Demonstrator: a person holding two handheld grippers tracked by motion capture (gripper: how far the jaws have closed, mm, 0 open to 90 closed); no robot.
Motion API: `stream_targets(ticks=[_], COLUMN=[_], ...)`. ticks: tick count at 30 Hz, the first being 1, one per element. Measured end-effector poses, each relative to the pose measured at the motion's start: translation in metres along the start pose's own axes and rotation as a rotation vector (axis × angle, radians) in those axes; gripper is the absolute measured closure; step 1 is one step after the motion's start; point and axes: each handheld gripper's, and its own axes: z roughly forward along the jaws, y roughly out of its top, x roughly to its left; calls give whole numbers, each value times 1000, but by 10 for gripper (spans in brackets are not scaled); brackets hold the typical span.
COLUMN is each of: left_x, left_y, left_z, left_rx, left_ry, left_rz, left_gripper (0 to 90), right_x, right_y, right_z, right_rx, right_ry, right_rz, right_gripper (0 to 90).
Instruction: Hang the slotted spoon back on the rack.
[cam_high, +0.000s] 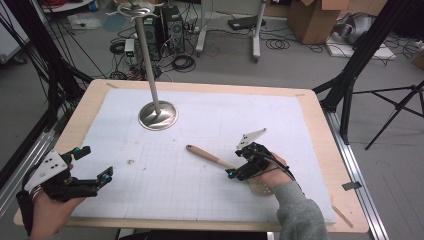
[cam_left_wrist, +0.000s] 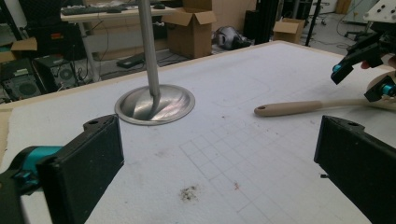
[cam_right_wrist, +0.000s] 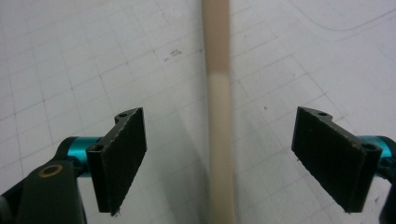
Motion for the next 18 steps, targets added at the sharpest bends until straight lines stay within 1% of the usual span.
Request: stream_targets(ticks=[1,2,3,6,7,8,9,11,15,16,18], left_x=[0,0,0,0,0,0,0,0,-1,-1,-1], left_y=[0,0,-1,-1,-1,-1,-1,-2,-2,-2,-2], left_z=[0,0,0,0,0,0,0,0,2,2,2], left_rx=[1,2,4,5,6,6,6,8,12,13,15], left_ry=[0,1,0,0,1,1,1,2,-2,-3,-4], left_rz=[2,-2,1,0,-1,-2,-2,-1,0,-2,-2], left_gripper=[18,18,18,18,18,18,18,18,18,18,18], right_x=[0,0,-1,-3,-3,-4,-4,-5,-6,-7,-6], right_y=[0,0,-1,-2,-2,-3,-3,-4,-4,-5,-6], right_z=[0,1,2,4,4,6,6,7,6,7,6], right_rx=[0,11,34,61,61,82,82,100,108,107,137], right_ry=[0,-2,-5,-15,-15,-13,-13,-18,-15,-13,-16], right_rz=[0,2,10,33,33,49,49,56,61,56,75], right_gripper=[198,212,245,295,295,325,325,369,438,449,484])
